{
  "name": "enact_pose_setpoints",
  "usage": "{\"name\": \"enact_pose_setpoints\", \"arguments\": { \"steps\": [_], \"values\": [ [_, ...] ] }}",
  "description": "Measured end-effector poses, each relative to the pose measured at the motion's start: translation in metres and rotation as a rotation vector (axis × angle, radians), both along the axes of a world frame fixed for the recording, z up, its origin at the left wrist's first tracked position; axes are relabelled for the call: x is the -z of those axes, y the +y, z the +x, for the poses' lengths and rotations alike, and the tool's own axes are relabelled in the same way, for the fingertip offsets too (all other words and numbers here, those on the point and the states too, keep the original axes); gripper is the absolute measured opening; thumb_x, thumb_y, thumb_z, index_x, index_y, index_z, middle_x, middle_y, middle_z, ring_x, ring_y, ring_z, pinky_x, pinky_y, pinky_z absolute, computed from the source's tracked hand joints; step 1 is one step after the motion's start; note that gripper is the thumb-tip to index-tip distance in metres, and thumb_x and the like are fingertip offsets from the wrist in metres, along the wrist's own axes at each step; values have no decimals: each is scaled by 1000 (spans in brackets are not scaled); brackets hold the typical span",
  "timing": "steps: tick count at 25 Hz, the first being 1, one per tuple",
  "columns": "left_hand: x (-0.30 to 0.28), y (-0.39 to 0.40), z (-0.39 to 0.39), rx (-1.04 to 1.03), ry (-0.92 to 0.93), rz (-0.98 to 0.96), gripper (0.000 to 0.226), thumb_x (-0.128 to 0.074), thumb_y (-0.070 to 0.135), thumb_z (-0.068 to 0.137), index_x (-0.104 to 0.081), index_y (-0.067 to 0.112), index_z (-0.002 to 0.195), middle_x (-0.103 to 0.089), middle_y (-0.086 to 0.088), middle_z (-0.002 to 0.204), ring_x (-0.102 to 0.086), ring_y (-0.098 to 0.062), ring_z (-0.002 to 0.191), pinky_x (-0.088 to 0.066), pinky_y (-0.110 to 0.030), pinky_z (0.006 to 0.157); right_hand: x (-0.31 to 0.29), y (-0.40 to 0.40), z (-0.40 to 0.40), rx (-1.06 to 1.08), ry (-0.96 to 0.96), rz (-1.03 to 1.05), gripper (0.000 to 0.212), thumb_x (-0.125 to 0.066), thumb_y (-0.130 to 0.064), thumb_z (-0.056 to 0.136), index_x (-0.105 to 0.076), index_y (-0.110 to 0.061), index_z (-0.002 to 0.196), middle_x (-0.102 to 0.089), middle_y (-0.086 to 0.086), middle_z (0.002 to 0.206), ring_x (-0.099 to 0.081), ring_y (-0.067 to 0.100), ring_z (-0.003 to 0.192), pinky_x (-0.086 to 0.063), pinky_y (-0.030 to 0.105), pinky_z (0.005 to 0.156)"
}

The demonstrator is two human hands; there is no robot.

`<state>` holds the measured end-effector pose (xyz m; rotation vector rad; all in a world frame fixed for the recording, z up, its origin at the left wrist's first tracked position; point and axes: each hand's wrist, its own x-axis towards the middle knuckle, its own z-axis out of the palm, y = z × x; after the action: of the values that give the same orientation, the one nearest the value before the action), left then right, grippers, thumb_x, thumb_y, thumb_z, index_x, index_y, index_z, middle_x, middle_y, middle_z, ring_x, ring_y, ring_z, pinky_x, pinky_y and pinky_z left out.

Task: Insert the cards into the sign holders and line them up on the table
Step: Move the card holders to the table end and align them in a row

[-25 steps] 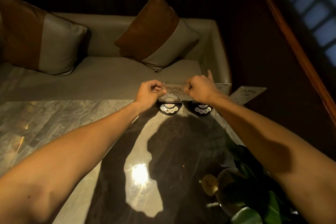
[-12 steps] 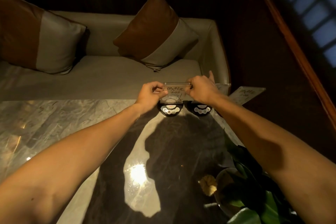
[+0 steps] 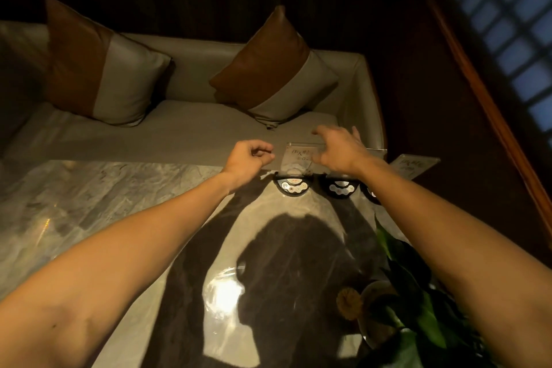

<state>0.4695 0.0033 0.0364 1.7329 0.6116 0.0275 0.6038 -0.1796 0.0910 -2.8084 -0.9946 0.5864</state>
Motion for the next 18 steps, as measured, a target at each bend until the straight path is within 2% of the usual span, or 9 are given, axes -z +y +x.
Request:
{"name": "enact_pose_setpoints", "arguments": {
  "steps": [4,7,10,14,18],
  "values": [
    [-33,22,-53,73,75,121,44,-74,29,89,-65,16,130,-67,2,124,-60,-14,117,-47,-29,102,-28,24,-39,-103,-2,103,81,-69,-47,84,-35,-25,154,-40,11,158,-37,34,145,-28,53,119],
    [-58,42,-104,105,128,205,63,-72,49,85,-57,21,140,-56,5,143,-49,-14,134,-39,-32,110,-47,52,-85,-164,75,102,94,-69,-58,83,-21,-32,160,-15,8,169,-22,32,153,-27,48,121],
    [-83,67,-168,56,128,228,69,-67,58,85,-54,23,142,-52,6,148,-44,-14,138,-35,-31,110,-57,83,-140,-190,240,135,105,-72,-60,81,-7,-39,161,1,0,171,-10,24,156,-25,44,120],
    [-111,102,-262,-124,92,229,68,-62,64,85,-56,25,140,-55,6,144,-48,-14,134,-37,-34,113,-61,129,-219,-262,374,201,114,-76,-61,78,0,-41,161,6,-3,171,-2,21,157,-21,43,121],
    [-121,127,-355,-273,67,230,62,-59,60,89,-58,23,139,-56,5,142,-49,-14,132,-34,-25,103,-51,172,-303,-347,450,237,126,-79,-67,70,2,-36,161,7,-1,171,4,19,157,-15,45,124]
  ]
}}
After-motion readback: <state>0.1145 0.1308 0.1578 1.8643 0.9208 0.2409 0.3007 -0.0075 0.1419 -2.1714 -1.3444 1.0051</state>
